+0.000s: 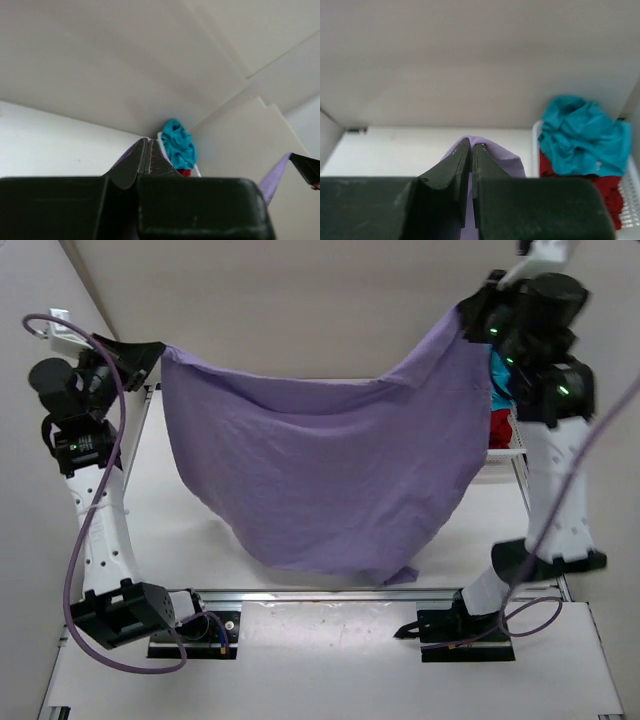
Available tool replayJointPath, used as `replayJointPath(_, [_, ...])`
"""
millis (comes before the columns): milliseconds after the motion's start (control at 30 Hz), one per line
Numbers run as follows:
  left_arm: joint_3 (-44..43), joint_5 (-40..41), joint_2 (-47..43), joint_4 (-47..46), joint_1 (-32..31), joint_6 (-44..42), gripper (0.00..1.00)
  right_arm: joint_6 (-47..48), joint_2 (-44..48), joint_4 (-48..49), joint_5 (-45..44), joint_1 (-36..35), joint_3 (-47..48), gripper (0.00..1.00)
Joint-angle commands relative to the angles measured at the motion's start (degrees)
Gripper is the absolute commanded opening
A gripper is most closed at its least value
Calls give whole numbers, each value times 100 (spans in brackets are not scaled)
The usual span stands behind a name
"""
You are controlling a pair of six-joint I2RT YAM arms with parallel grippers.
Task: Fold and stack the t-shirts
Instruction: Flatten out the tshirt
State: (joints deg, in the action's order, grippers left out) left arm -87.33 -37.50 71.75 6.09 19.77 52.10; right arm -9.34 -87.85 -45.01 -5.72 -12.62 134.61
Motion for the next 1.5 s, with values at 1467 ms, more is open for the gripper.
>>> replayJointPath(1467, [5584, 2037, -1583, 173, -158, -1430, 0, -1894, 3686, 2737, 808, -266, -10224, 0])
